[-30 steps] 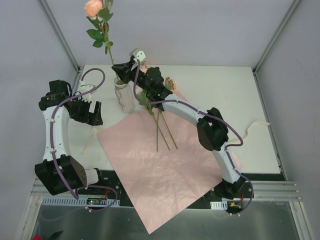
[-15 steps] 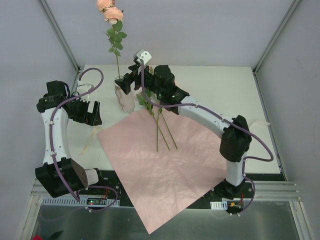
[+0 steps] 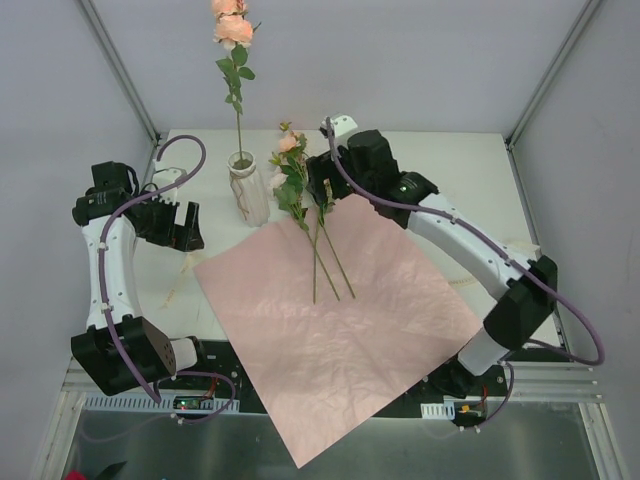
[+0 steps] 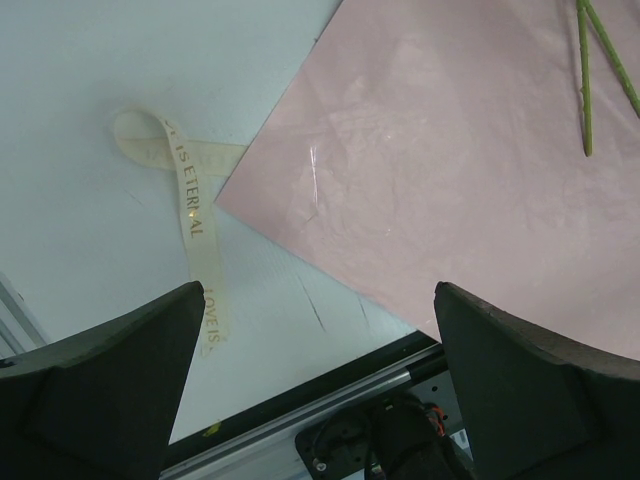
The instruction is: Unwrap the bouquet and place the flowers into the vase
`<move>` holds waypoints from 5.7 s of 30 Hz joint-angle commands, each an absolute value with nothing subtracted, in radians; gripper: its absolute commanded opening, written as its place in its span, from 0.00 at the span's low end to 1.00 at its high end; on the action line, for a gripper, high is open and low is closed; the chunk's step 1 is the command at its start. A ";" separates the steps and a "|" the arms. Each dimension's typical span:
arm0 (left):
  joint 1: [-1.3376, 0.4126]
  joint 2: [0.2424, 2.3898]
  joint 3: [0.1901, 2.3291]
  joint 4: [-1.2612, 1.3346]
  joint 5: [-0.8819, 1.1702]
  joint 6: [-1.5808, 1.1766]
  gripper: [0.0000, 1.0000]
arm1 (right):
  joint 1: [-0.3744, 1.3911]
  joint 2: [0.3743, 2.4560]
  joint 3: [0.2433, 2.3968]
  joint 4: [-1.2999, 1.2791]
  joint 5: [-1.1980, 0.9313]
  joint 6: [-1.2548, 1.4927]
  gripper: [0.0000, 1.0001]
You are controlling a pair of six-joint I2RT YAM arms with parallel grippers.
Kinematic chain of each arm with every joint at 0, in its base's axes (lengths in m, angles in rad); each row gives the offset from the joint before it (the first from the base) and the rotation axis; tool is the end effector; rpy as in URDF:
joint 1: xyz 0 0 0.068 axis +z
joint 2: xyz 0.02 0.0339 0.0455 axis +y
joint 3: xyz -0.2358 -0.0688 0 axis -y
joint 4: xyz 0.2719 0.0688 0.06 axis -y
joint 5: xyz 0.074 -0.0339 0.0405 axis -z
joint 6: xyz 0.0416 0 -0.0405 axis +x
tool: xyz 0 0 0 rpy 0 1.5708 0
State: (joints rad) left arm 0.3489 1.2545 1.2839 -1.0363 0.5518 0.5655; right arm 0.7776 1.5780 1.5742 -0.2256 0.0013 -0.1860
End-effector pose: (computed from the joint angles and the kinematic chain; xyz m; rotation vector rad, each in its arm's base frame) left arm 0.2660 0.0736 0.3131 0.4527 2.3522 -0.3012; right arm 0.2896 0.2851 0.3820 -0.8425 1.6133 0.4198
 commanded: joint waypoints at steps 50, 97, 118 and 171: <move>0.362 1.206 1.289 -1.077 0.508 0.617 0.99 | 0.684 1.792 1.646 -0.367 -0.012 -0.118 0.01; 0.371 1.170 1.278 -1.120 0.554 0.653 0.99 | 0.776 1.422 0.985 -0.364 0.276 0.209 0.01; 0.373 1.187 1.255 -1.120 0.523 0.695 0.99 | 0.773 1.408 1.038 -0.259 0.031 0.089 0.68; 0.371 1.186 1.243 -1.123 0.485 0.719 0.99 | 0.680 1.945 1.649 -0.270 0.163 0.205 0.01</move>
State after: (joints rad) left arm 0.3618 1.2083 1.2278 -1.0981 0.4870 0.6998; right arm 0.6819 2.1590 1.6642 -0.3672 0.1673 0.1516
